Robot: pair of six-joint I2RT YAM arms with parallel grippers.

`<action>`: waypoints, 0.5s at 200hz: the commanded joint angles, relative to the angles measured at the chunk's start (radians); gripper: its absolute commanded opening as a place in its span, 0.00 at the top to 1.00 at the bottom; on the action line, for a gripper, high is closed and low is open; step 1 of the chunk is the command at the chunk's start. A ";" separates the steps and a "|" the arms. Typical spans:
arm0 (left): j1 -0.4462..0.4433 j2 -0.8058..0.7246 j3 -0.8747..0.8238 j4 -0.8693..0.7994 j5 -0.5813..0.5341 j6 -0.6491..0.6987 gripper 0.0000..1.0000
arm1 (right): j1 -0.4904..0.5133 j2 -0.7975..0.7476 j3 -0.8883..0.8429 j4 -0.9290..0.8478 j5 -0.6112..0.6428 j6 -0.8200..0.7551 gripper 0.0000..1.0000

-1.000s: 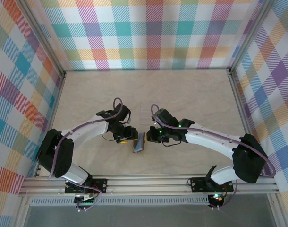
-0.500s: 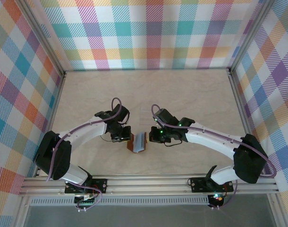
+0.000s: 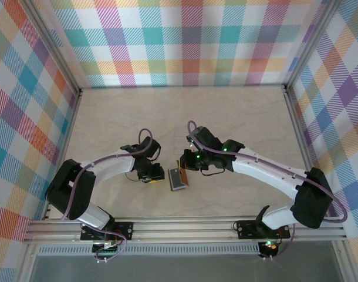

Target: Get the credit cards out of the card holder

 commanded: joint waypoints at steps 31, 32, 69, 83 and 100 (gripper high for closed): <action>0.052 -0.149 0.019 -0.094 0.005 0.038 0.61 | -0.001 0.006 0.032 -0.059 0.015 -0.020 1.00; 0.052 -0.148 0.020 -0.091 0.010 0.038 0.61 | -0.001 0.006 0.032 -0.063 0.017 -0.020 1.00; -0.002 -0.053 0.053 0.026 0.104 -0.018 0.60 | -0.001 -0.022 0.028 -0.086 0.008 -0.049 1.00; -0.031 -0.015 0.080 0.067 0.125 -0.032 0.57 | -0.001 -0.032 0.032 -0.123 0.030 -0.069 1.00; -0.066 0.045 0.123 0.081 0.126 -0.038 0.55 | -0.010 -0.036 0.038 -0.228 0.118 -0.082 1.00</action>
